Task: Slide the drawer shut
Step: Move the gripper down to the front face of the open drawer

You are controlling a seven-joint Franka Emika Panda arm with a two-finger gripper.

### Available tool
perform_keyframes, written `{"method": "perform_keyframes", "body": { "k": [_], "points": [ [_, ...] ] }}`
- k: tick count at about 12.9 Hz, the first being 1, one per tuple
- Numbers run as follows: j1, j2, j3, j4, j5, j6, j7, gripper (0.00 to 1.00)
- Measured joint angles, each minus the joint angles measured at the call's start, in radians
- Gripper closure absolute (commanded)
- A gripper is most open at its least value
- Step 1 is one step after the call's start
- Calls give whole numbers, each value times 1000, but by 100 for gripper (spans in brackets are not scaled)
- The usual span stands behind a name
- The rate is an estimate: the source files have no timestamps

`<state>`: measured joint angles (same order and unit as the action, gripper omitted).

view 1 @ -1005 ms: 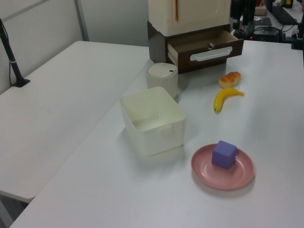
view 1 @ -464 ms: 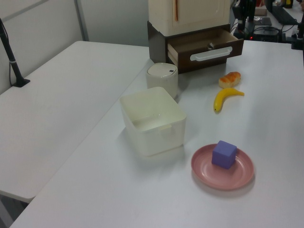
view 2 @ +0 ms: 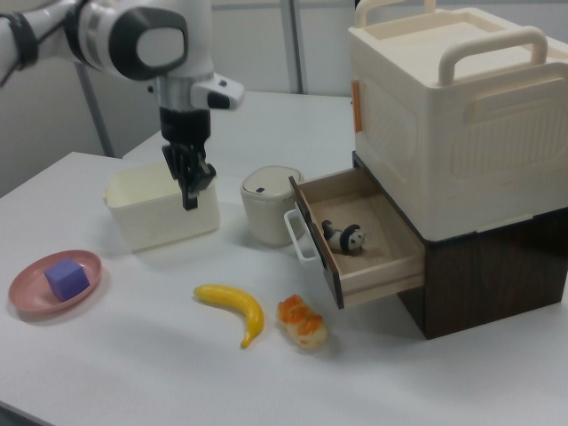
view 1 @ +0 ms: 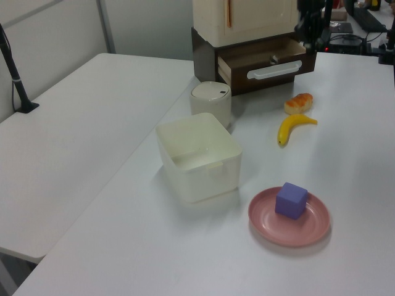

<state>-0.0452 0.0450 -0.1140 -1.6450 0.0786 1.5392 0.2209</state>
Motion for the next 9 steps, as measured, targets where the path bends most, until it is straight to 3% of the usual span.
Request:
{"method": "perform_keyframes", "body": {
  "k": [4,9],
  "points": [
    [15,135,10,-82,-73,205,144,100],
    [6,223,8,-148,-145,493,259,100]
  ]
}}
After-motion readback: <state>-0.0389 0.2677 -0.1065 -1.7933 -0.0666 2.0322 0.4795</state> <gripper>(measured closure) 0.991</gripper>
